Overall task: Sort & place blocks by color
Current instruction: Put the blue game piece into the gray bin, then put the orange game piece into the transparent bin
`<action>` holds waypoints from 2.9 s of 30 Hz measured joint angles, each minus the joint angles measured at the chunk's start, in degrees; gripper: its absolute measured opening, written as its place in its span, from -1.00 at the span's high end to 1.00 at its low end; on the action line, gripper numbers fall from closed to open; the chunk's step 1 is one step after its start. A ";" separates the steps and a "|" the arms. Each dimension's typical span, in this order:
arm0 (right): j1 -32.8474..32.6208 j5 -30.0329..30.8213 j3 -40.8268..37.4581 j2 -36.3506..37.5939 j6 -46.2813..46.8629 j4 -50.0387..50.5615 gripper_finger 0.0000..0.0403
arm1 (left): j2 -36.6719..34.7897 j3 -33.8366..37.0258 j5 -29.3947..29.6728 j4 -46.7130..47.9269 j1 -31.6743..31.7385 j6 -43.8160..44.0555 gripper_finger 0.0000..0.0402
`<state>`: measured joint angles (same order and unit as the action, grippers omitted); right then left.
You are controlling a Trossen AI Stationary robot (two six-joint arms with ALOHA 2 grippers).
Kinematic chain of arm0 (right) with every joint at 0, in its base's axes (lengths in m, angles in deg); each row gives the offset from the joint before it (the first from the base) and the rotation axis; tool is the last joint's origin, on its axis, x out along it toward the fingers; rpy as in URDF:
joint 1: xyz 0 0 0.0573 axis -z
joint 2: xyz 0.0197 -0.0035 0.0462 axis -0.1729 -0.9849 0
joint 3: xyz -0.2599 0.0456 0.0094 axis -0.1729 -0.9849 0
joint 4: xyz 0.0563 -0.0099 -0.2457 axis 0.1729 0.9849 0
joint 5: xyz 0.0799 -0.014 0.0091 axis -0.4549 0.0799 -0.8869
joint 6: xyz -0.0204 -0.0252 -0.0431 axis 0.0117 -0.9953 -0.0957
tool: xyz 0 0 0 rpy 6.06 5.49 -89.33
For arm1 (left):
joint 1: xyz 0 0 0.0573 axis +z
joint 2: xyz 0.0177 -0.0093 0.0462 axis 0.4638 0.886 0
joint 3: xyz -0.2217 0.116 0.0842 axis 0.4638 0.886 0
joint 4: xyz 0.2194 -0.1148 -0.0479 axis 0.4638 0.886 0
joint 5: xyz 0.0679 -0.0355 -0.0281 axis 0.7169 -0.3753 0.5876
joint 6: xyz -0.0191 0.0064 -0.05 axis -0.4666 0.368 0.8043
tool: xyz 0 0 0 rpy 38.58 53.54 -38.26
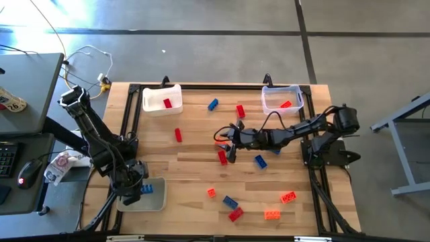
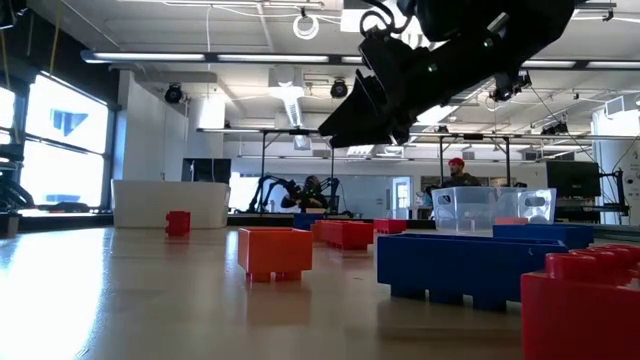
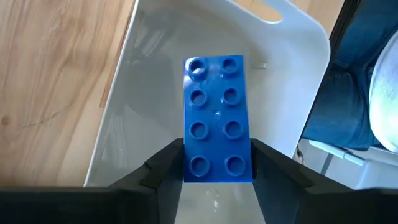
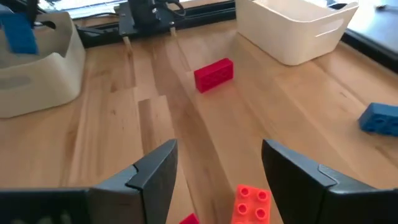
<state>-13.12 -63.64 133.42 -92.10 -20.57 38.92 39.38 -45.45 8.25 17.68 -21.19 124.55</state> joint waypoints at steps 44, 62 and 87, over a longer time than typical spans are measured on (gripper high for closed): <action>3.39 -1.04 12.44 -6.32 6.14 26.07 -0.09 | -4.61 -8.13 50.53 -0.55 13.29 -41.64 0.00; 3.50 -3.07 12.46 -13.58 6.15 22.83 -0.09 | -4.59 -8.13 50.97 -0.52 26.04 -42.51 0.00; 4.99 -3.96 12.57 -16.17 7.83 23.97 0.45 | -4.52 -8.13 47.91 -0.37 31.12 -44.72 0.00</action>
<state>-8.13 -67.60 145.99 -108.28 -12.74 62.89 34.86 -53.58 56.16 17.31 9.93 79.83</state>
